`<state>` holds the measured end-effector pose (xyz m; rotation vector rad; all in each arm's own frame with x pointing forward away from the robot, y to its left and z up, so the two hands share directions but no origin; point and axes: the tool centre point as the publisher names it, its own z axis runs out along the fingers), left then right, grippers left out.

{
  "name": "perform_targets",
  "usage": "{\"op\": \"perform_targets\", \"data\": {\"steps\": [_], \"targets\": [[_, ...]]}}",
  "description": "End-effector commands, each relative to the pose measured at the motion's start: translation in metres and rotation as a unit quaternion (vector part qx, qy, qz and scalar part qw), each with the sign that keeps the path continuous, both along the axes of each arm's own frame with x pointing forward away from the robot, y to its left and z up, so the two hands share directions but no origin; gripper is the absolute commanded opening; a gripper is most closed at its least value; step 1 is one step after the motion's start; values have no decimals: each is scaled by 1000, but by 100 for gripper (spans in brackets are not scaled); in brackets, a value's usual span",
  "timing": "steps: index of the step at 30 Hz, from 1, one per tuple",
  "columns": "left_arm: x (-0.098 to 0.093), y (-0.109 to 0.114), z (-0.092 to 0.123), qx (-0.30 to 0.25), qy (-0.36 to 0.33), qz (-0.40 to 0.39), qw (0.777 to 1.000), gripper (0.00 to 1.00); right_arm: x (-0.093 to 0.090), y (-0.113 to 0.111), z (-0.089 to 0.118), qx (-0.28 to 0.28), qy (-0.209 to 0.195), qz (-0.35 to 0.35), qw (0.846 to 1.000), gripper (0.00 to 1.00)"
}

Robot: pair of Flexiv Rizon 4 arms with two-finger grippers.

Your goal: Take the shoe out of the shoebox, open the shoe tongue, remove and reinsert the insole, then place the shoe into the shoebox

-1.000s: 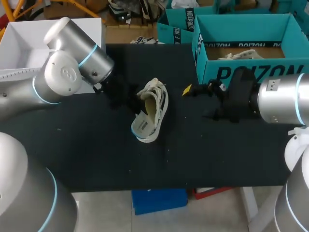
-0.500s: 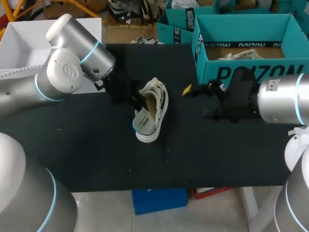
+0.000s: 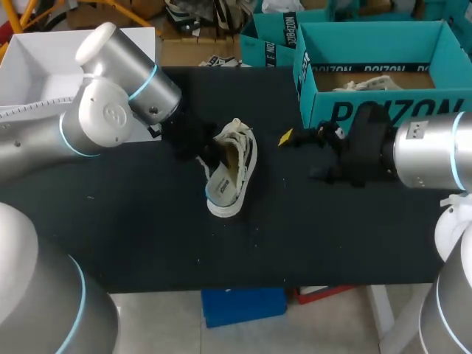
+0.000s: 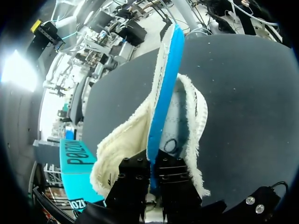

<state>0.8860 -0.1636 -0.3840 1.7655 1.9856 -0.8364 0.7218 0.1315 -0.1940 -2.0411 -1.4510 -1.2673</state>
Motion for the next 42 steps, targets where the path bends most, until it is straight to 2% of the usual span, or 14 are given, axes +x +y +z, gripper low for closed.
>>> {"op": "perform_targets", "data": {"steps": [1,3,5,12,20,24,26,27,42], "targets": [[-6,1,5,1,-7,2,1000,36,0,0,0,0,0,0,1000,100],[-9,2,8,1,-8,1,1000,45,0,0,0,0,0,0,1000,100],[-13,5,11,0,-9,-2,1000,46,0,0,0,0,0,0,1000,100],[-32,10,25,-10,-11,-19,1000,43,0,0,0,0,0,0,1000,100],[-52,14,30,-13,-3,-43,999,38,0,0,0,0,0,0,1000,100],[-62,17,30,-11,1,-54,998,29,0,0,0,0,0,0,1000,100],[-64,17,30,-10,2,-57,998,13,0,0,0,0,0,0,1000,100],[-65,18,30,-9,2,-61,998,0,0,0,0,0,0,0,1000,100],[-62,18,20,-7,8,-57,998,0,0,0,0,0,0,0,1000,100]]}}
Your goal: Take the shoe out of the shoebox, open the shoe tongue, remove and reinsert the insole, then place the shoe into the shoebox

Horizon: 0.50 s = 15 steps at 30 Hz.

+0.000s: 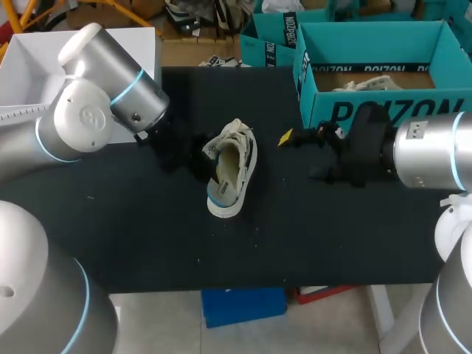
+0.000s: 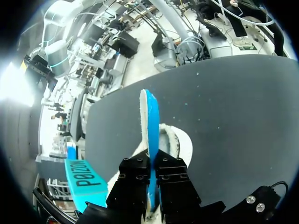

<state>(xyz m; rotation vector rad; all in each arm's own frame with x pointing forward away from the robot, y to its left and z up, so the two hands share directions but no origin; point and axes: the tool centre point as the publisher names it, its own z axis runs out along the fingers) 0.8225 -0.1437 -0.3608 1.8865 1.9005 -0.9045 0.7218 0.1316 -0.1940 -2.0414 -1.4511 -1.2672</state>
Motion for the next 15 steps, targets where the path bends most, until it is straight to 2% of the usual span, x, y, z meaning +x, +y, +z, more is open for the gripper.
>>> {"op": "perform_targets", "data": {"steps": [1,15], "targets": [[3,-3,-4,-1,-1,2,1000,0,0,0,0,0,0,0,1000,100],[14,-12,-6,-5,-16,14,1000,0,0,0,0,0,0,0,1000,100]]}}
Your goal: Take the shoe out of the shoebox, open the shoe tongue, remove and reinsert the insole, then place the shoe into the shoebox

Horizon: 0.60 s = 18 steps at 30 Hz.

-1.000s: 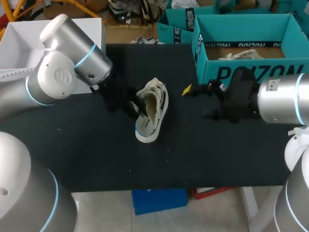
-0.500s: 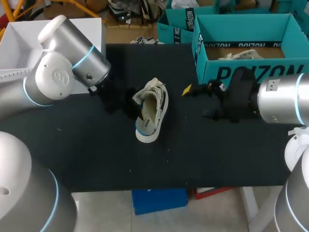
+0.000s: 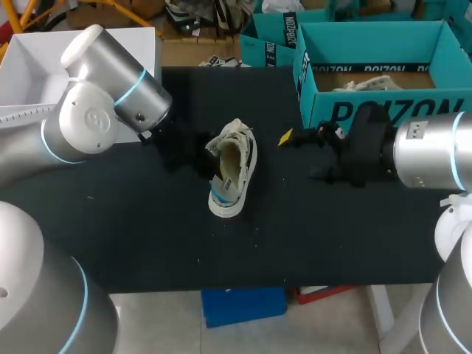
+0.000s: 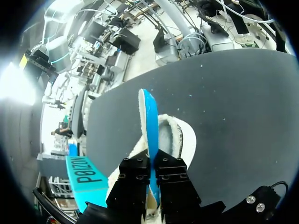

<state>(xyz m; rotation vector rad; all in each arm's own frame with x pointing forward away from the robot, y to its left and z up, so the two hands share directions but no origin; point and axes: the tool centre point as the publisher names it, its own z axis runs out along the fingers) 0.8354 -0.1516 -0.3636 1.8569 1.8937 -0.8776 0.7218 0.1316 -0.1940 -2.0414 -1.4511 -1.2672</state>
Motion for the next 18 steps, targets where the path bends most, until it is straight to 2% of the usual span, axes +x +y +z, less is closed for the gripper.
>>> {"op": "perform_targets", "data": {"steps": [1,8,18], "targets": [[3,-4,-4,3,-6,5,1000,0,0,0,0,0,0,0,1000,100],[4,-1,-3,10,-21,12,1000,0,0,0,0,0,0,0,1000,100],[17,-4,-10,23,-34,29,999,0,0,0,0,0,0,0,1000,100]]}}
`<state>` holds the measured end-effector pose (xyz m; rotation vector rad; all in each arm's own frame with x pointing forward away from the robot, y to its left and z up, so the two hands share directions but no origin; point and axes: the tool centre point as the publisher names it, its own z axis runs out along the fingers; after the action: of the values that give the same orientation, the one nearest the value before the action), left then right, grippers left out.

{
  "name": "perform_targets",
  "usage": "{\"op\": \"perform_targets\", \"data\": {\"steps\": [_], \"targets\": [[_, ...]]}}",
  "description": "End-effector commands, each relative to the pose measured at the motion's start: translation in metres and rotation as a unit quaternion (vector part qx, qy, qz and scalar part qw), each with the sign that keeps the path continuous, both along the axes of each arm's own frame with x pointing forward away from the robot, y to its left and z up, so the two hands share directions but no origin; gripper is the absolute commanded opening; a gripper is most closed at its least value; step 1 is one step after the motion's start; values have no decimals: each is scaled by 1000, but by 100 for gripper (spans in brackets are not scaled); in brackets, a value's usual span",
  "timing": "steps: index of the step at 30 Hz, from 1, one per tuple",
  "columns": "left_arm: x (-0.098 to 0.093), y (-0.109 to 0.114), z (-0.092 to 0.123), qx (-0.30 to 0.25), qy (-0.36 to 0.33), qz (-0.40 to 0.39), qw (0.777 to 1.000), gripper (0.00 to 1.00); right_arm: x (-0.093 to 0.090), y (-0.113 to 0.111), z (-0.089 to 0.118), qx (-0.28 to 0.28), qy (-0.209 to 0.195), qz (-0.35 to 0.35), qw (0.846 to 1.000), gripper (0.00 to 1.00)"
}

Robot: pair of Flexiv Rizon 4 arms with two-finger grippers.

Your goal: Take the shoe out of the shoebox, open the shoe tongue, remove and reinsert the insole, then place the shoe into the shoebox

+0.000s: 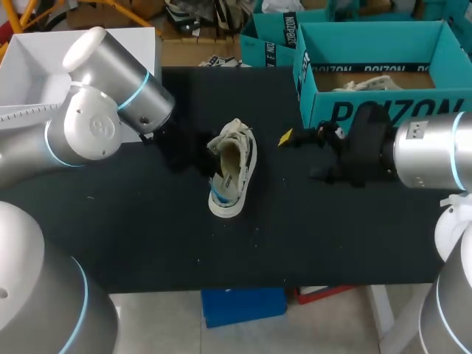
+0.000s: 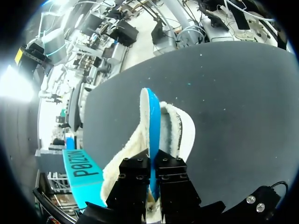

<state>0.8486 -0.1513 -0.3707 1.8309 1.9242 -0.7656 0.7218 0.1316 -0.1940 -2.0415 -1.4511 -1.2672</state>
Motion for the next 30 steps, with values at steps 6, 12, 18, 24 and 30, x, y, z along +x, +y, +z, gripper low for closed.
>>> {"op": "perform_targets", "data": {"steps": [6,12,18,24,30], "targets": [[15,-7,-7,8,-7,14,1000,0,0,0,0,0,0,0,1000,100],[23,-8,-11,14,-9,24,1000,0,0,0,0,0,0,0,1000,100],[27,-9,-12,18,-15,32,999,0,0,0,0,0,0,0,1000,100],[20,-11,-7,17,-19,31,999,44,0,0,0,0,0,0,1000,100],[7,-5,3,-1,-8,20,1000,69,0,0,0,0,0,0,1000,100]]}}
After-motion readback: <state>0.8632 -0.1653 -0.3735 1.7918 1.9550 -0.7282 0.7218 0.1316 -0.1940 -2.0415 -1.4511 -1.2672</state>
